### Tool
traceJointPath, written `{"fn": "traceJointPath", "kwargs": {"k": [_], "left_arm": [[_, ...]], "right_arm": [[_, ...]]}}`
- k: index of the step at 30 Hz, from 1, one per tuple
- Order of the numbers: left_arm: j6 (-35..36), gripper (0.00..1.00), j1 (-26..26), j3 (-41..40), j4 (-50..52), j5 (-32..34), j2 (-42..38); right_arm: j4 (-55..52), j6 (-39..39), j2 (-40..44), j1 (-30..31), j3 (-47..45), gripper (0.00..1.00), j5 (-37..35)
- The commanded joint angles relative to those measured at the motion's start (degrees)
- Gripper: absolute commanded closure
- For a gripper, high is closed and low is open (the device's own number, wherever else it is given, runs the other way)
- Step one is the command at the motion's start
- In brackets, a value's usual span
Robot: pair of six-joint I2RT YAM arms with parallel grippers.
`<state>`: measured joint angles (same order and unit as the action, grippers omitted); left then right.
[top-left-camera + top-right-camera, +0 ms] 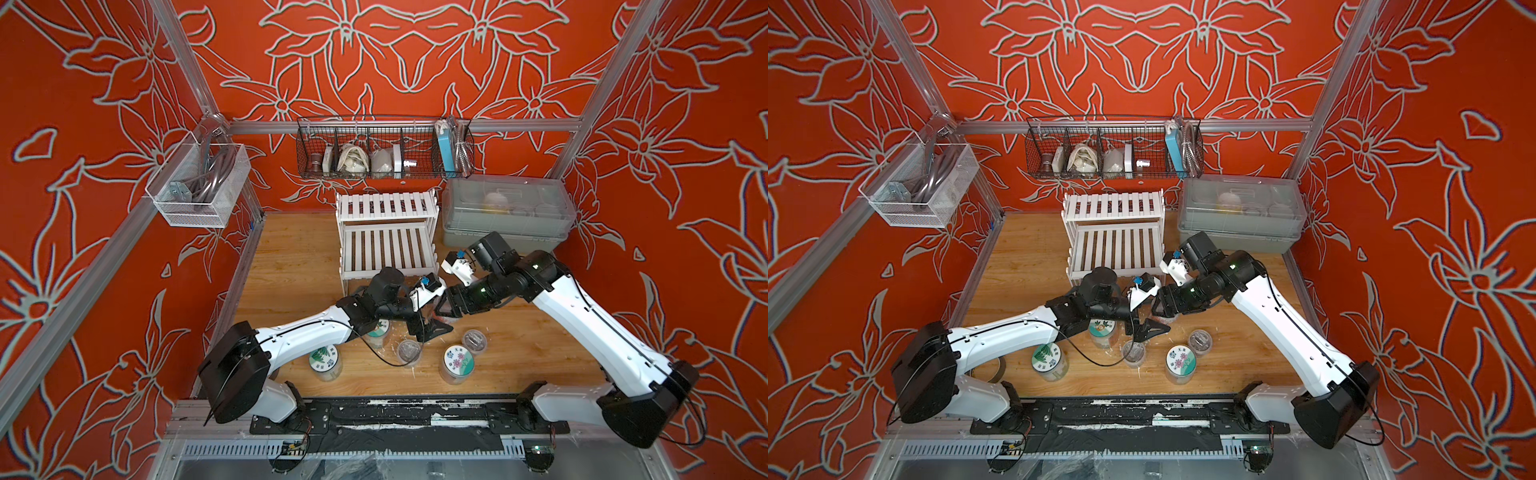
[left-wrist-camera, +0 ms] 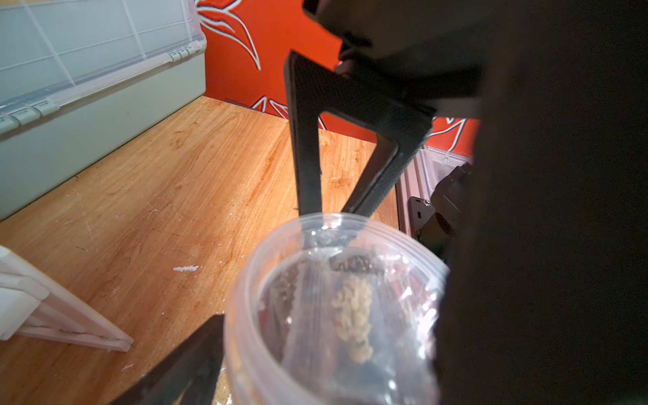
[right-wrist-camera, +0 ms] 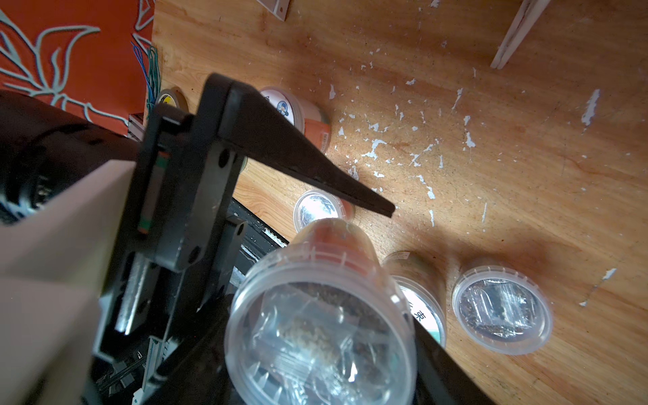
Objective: Place the seed container on the shelf
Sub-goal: Pick up the seed jar at the center of the board.
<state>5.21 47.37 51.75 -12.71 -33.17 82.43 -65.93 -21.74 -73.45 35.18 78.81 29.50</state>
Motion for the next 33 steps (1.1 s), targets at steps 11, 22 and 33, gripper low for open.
{"fn": "traceJointPath", "kwargs": {"k": [11, 22, 33], "left_arm": [[0.9, 0.38, 0.7, -0.4, -2.5, 0.3, -0.8], [0.3, 0.42, 0.7, -1.4, -3.6, 0.8, -1.7], [-0.9, 0.4, 0.7, -2.4, -5.1, 4.0, -2.4]], "right_arm": [[0.9, 0.3, 1.0, 0.2, -0.9, 0.39, 0.2], [0.2, 0.3, 1.2, 0.2, 0.0, 0.27, -2.4], [-3.5, 0.5, 8.4, 0.2, 8.9, 0.19, -22.1]]}}
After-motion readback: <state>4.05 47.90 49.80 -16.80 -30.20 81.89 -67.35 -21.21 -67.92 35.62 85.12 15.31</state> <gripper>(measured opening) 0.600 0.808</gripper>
